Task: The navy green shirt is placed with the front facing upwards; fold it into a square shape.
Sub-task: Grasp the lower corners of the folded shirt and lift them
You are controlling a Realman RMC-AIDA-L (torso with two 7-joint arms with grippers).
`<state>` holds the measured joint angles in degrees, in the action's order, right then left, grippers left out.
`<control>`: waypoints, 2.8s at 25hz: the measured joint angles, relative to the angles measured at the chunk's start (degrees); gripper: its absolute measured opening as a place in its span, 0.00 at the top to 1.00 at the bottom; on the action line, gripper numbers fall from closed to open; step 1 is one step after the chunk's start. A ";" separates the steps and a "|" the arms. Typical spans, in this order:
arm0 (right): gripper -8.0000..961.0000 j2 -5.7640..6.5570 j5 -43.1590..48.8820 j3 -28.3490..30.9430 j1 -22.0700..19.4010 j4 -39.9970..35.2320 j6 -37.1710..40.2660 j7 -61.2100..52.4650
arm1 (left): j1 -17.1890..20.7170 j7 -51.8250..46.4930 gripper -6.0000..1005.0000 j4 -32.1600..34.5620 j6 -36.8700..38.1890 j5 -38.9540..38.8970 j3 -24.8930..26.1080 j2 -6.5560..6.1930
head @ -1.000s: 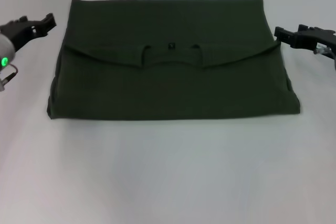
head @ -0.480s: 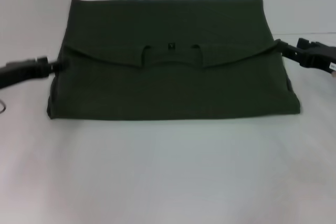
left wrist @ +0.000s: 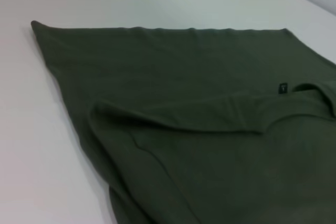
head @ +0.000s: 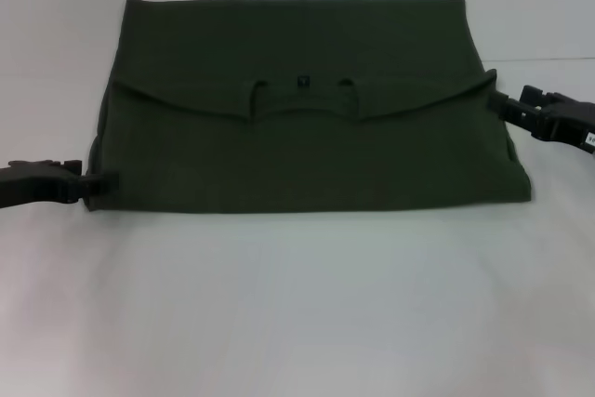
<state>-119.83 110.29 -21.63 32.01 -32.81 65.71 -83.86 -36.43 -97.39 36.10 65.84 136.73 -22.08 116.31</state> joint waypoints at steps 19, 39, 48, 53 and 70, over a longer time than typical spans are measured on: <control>0.25 -0.05 0.01 0.32 -0.51 0.82 1.11 0.54 | -0.30 -1.03 0.39 -2.27 -4.36 1.35 -2.45 0.67; 0.25 -0.05 0.01 0.46 -1.39 0.90 1.43 0.21 | -0.44 -0.04 0.57 -2.53 -6.20 1.35 -5.88 1.39; 0.25 0.17 -0.09 0.49 -2.38 0.42 2.18 0.22 | -0.31 0.09 0.88 -2.49 -6.52 0.94 -5.79 1.43; 0.25 0.63 0.25 0.39 -4.79 -0.85 1.88 0.51 | -0.08 0.09 0.94 -2.36 -6.17 -0.30 -5.44 1.46; 0.25 0.24 0.49 -1.25 -6.92 3.28 -3.64 2.23 | 0.24 0.39 0.95 -1.53 -3.54 -5.00 -5.46 1.72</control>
<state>-119.59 110.78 -22.88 25.09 -29.53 62.07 -81.63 -36.19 -97.00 34.57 62.30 131.73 -27.54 118.03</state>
